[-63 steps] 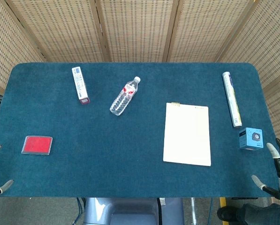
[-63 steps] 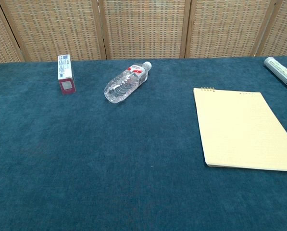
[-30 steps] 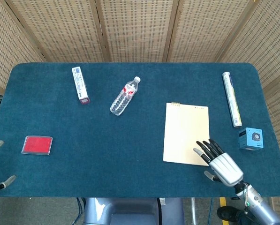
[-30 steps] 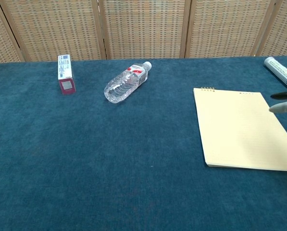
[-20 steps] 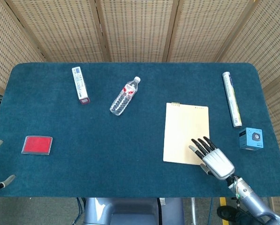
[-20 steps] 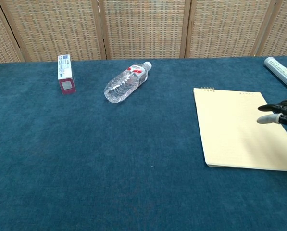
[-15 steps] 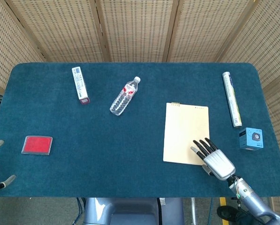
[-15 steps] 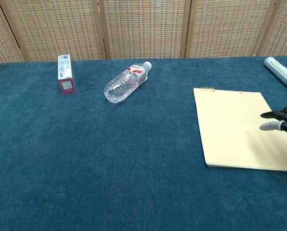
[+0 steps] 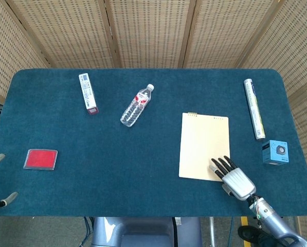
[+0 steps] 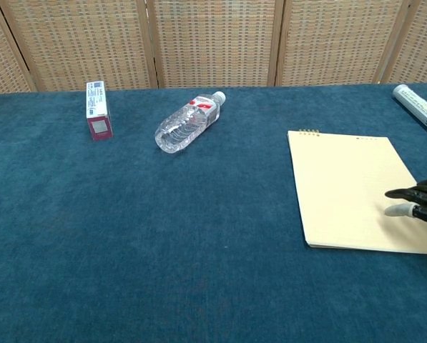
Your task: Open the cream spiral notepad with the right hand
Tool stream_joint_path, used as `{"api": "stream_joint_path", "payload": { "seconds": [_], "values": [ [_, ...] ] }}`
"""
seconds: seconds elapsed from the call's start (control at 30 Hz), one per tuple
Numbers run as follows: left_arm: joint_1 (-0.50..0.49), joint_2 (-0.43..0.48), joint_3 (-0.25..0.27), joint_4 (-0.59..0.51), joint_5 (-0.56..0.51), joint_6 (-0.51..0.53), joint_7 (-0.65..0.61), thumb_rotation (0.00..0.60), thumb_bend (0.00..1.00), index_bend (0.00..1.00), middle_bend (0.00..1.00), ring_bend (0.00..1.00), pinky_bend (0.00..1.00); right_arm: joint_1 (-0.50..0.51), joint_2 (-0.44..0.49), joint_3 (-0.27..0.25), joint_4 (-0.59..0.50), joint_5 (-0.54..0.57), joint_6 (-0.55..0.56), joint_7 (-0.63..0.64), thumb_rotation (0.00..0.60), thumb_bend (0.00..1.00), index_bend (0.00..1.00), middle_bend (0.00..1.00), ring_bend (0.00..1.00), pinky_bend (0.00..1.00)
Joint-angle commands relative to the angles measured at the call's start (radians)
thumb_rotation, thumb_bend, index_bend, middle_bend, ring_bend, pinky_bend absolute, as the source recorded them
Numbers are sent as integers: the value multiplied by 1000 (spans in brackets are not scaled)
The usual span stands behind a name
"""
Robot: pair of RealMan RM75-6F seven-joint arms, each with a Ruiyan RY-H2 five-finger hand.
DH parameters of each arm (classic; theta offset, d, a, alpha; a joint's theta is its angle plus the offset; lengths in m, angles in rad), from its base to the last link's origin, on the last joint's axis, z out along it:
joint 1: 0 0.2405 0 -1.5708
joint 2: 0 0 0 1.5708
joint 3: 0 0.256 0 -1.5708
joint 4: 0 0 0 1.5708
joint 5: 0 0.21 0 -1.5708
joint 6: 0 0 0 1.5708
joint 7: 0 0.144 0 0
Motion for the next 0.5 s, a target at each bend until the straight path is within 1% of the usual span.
{"api": "stream_joint_path", "payload": {
  "seconds": [0.03,0.2,0.5],
  "values": [
    [0,1,-1,1,-2,1,-3,600,0,0,0,0,0,-1,-26,-2,34,7,10,-4,600,466,99,0,0,0],
    [0,1,0,1,-1,0,-5,600,0,0,0,0,0,-2,-60,3,87,22,18,-1,600,466,99,0,0,0],
    [-3,-3,-1,-3,-3,-6,9,600,0,0,0,0,0,5,-91,4,150,43,32,29,600,466,99,0,0,0]
  ]
}}
